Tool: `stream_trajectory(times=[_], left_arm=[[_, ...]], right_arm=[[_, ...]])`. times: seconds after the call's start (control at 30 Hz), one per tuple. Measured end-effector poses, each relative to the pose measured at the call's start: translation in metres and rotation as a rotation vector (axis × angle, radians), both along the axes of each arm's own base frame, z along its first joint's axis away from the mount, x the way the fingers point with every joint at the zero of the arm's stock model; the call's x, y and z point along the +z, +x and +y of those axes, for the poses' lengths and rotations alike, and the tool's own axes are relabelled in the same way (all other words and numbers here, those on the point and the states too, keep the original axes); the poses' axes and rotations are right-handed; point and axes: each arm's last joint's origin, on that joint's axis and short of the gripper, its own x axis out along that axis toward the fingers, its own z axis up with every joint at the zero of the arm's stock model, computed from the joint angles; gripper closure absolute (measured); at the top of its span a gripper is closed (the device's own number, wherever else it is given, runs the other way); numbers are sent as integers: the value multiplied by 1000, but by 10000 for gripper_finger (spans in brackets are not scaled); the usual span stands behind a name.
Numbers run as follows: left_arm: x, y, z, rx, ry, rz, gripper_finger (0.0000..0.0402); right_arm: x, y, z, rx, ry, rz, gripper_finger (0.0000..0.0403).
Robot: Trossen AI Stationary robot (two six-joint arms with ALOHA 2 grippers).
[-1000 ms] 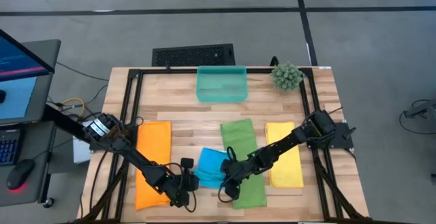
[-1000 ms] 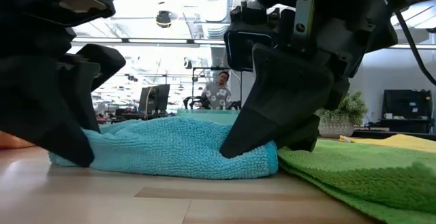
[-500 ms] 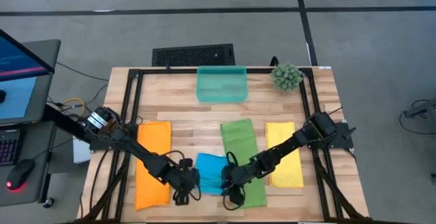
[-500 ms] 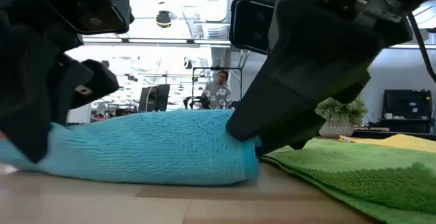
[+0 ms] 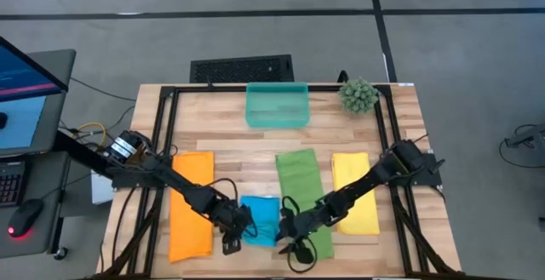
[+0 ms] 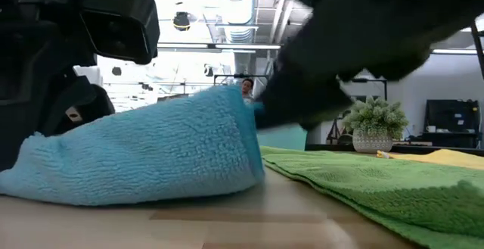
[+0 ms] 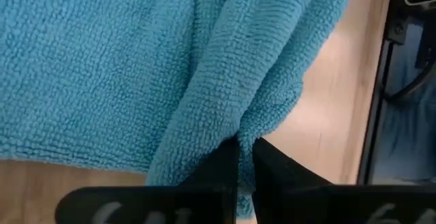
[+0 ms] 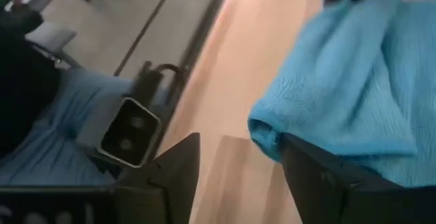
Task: Roll microfiber towels into tight, uniform cylinder then place into a basket
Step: Roll the blue towel
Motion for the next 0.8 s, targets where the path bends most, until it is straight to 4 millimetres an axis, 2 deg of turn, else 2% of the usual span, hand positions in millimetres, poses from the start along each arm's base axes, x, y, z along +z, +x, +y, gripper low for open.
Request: stream_trajectory(times=[0.2,0.4,0.5,0.8], left_arm=[[1,3,4,21,-46,25,394],[2,5,7,31,-83,46,393],[2,6,8,31,-102,49,393],[3,7,10,44,-112,56,393]], right_arm=[[18,-4,4,64,-58,-105,203],[17,-4,6,146,-178,-196,220],[9,-3,3,155,-223,-196,225],[14,0,3,162,-224,-248,232]])
